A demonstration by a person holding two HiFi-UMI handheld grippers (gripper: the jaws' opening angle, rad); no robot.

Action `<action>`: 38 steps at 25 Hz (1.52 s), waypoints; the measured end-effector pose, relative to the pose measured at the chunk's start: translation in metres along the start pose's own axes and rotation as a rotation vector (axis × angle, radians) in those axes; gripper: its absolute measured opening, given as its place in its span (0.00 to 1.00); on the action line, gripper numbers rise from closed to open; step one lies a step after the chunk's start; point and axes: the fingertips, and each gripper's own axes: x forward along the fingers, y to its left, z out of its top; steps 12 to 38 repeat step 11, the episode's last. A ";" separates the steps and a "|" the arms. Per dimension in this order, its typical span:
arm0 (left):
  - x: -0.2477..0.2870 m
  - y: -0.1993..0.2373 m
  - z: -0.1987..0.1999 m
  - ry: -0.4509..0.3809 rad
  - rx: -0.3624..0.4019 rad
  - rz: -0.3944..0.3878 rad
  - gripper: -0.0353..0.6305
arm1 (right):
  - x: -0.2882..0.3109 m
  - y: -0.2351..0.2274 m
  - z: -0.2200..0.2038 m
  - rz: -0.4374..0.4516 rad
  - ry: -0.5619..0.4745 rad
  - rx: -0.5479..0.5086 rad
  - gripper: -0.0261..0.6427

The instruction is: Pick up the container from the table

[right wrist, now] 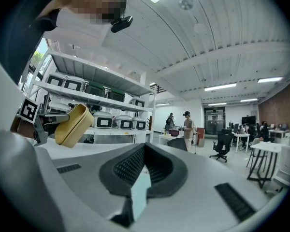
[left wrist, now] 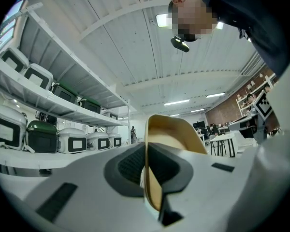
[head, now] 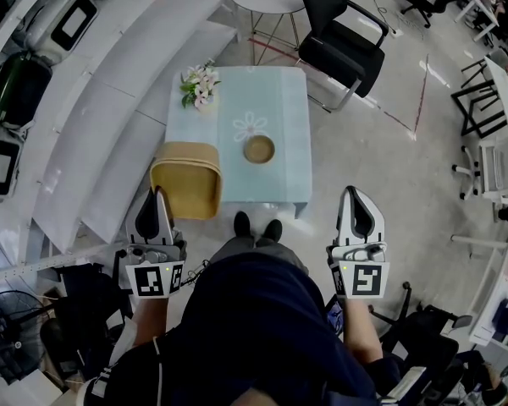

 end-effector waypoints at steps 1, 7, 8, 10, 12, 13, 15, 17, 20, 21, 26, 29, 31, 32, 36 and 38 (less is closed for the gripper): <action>0.000 0.000 0.000 -0.001 -0.001 0.000 0.08 | 0.000 0.000 0.000 0.000 0.000 -0.001 0.03; 0.000 -0.001 0.001 -0.001 -0.003 -0.001 0.08 | -0.001 0.001 -0.001 -0.006 0.010 0.011 0.03; 0.000 -0.002 0.000 -0.001 -0.003 -0.001 0.08 | -0.001 0.001 -0.003 -0.005 0.012 0.001 0.03; -0.001 -0.002 0.000 -0.002 -0.003 -0.001 0.08 | -0.002 0.000 -0.005 -0.004 0.019 -0.013 0.03; -0.001 -0.003 0.000 -0.002 -0.004 0.000 0.08 | -0.003 0.000 -0.006 -0.004 0.021 -0.016 0.03; -0.001 -0.003 0.000 -0.002 -0.004 0.000 0.08 | -0.003 0.000 -0.006 -0.004 0.021 -0.016 0.03; -0.001 -0.003 0.000 -0.002 -0.004 0.000 0.08 | -0.003 0.000 -0.006 -0.004 0.021 -0.016 0.03; -0.001 -0.003 0.000 -0.002 -0.004 0.000 0.08 | -0.003 0.000 -0.006 -0.004 0.021 -0.016 0.03; -0.001 -0.003 0.000 -0.002 -0.004 0.000 0.08 | -0.003 0.000 -0.006 -0.004 0.021 -0.016 0.03; -0.001 -0.003 0.000 -0.002 -0.004 0.000 0.08 | -0.003 0.000 -0.006 -0.004 0.021 -0.016 0.03; -0.001 -0.003 0.000 -0.002 -0.004 0.000 0.08 | -0.003 0.000 -0.006 -0.004 0.021 -0.016 0.03; -0.001 -0.003 0.000 -0.002 -0.004 0.000 0.08 | -0.003 0.000 -0.006 -0.004 0.021 -0.016 0.03; -0.001 -0.003 0.000 -0.002 -0.004 0.000 0.08 | -0.003 0.000 -0.006 -0.004 0.021 -0.016 0.03; -0.001 -0.003 0.000 -0.002 -0.004 0.000 0.08 | -0.003 0.000 -0.006 -0.004 0.021 -0.016 0.03; -0.001 -0.003 0.000 -0.002 -0.004 0.000 0.08 | -0.003 0.000 -0.006 -0.004 0.021 -0.016 0.03; -0.001 -0.003 0.000 -0.002 -0.004 0.000 0.08 | -0.003 0.000 -0.006 -0.004 0.021 -0.016 0.03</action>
